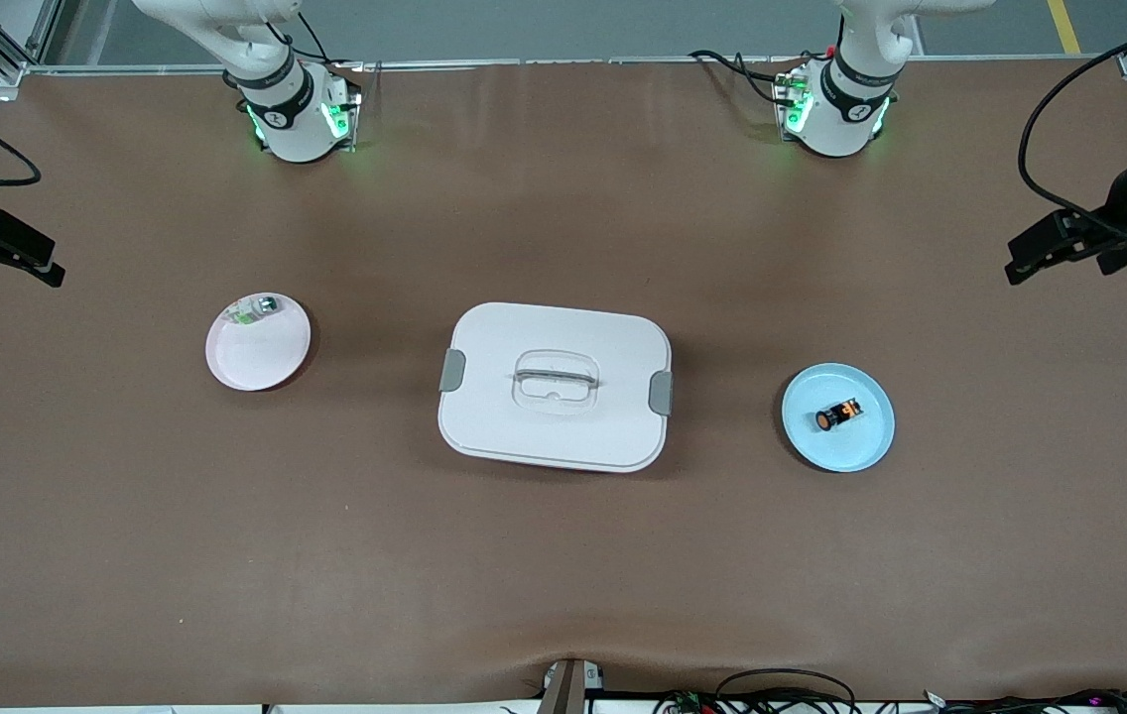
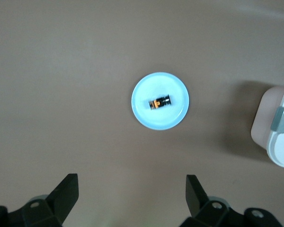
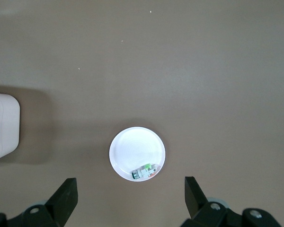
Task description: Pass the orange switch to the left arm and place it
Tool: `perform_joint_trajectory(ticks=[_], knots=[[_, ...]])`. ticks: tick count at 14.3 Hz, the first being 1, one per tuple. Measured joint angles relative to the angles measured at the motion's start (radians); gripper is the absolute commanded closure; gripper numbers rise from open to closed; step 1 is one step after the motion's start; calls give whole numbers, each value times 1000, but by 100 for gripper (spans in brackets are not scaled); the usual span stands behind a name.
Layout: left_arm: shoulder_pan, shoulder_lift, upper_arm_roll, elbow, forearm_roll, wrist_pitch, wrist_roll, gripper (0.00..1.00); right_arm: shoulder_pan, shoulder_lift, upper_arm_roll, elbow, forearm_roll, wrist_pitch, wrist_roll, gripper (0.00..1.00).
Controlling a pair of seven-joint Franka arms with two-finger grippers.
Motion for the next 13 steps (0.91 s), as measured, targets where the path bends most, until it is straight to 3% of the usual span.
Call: perform_joint_trajectory(ticks=[13], knots=[[3, 22, 3, 4, -23, -10, 0, 0, 0, 0, 0, 0, 0, 0, 0, 0]])
